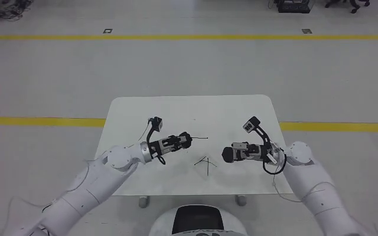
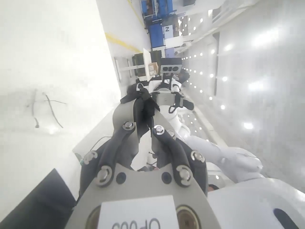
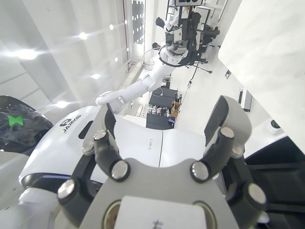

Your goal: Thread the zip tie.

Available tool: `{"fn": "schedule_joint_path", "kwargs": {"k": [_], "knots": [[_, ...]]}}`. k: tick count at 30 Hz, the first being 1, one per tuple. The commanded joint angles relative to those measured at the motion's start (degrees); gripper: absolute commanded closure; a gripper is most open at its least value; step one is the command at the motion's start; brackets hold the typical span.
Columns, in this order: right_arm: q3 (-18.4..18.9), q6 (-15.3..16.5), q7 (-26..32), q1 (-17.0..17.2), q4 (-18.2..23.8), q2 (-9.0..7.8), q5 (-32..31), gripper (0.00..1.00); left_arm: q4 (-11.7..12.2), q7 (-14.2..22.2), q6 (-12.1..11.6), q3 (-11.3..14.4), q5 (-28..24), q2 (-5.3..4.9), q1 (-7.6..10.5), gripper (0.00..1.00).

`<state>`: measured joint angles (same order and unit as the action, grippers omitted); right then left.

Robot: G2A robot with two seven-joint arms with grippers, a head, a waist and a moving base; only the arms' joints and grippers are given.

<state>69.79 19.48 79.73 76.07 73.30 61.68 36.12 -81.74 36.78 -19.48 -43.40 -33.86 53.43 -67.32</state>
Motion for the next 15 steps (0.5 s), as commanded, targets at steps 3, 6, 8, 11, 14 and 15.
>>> {"fn": "schedule_joint_path", "kwargs": {"k": [3, 6, 8, 11, 14, 15], "knots": [[-1.5, 0.0, -0.1, -1.0, -0.6, 0.28, -0.3, 0.0, 0.2, 3.6, 0.0, -2.3, -1.7, 1.14, -1.35, 1.0], [-2.7, 0.0, -0.1, -1.6, -1.1, 0.43, -0.2, 0.0, 0.6, 5.5, 0.0, -3.4, -0.9, 2.05, -1.95, 1.0], [-2.7, 0.0, -0.1, -1.6, -1.1, 0.43, -0.2, 0.0, 0.9, 5.8, 0.0, -4.2, 1.4, 2.51, -1.72, 1.0], [-2.7, 0.0, -0.1, -1.6, -1.1, 0.43, -0.2, 0.0, 0.9, 5.8, 0.0, -4.2, 1.4, 2.51, -1.72, 1.0], [-2.7, 0.0, -0.1, -1.6, -1.1, 0.43, -0.2, 0.0, 0.9, 5.8, 0.0, -4.2, 1.4, 2.51, -1.72, 1.0], [-2.7, 0.0, -0.1, -1.6, -1.1, 0.43, -0.2, 0.0, 0.8, 5.3, 0.2, -4.2, 0.7, 2.58, -1.92, 1.0]]}}
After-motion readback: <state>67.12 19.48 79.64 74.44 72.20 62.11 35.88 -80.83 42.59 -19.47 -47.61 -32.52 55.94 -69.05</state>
